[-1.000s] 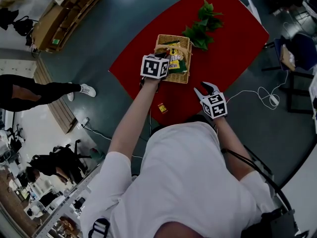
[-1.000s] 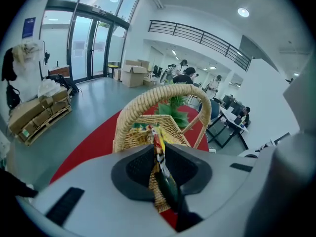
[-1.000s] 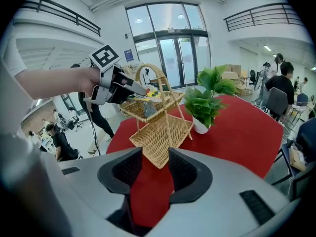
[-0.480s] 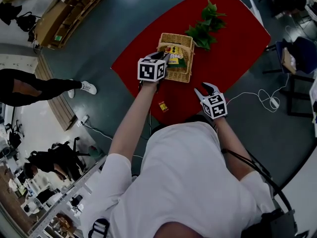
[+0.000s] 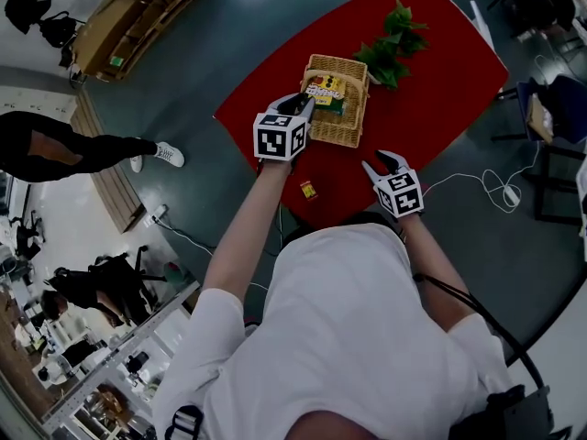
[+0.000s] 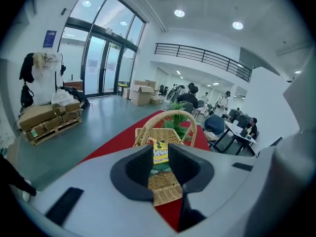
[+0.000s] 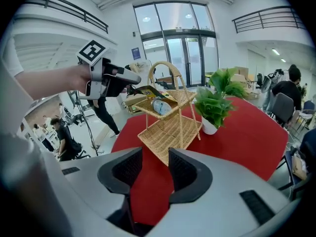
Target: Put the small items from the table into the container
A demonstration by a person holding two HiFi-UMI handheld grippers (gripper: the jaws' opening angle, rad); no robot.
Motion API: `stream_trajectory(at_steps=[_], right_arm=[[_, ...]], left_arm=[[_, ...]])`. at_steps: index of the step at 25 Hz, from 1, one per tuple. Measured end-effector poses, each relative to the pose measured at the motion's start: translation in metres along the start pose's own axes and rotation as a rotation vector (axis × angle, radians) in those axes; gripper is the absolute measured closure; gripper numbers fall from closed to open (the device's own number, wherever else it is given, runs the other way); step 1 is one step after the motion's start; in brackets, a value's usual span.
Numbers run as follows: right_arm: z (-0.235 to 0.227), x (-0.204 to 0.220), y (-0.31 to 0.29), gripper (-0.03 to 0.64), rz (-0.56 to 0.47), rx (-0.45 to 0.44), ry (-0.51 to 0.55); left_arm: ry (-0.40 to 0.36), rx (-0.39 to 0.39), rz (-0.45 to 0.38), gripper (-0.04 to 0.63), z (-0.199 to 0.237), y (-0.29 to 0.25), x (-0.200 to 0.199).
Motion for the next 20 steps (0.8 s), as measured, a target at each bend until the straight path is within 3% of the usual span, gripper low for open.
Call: stream_trajectory(at_steps=[11, 20], right_arm=[[0.030, 0.003, -0.003, 0.443, 0.013, -0.035, 0.047], [0.049, 0.008, -0.007, 0.443, 0.022, -0.055, 0.064]], left_arm=[[-0.032, -0.008, -0.020, 0.500, -0.012, 0.046, 0.032], [-0.023, -0.011, 0.029, 0.502, -0.018, 0.071, 0.076]])
Point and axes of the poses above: the fingertips, and each gripper's own axes: y backward along the fingers, z to its left, x out of its underside, the point moved 3 cm from there along y, backward along the fingers, and after that the axes turned 1 degree about x, right-handed, at the moved point
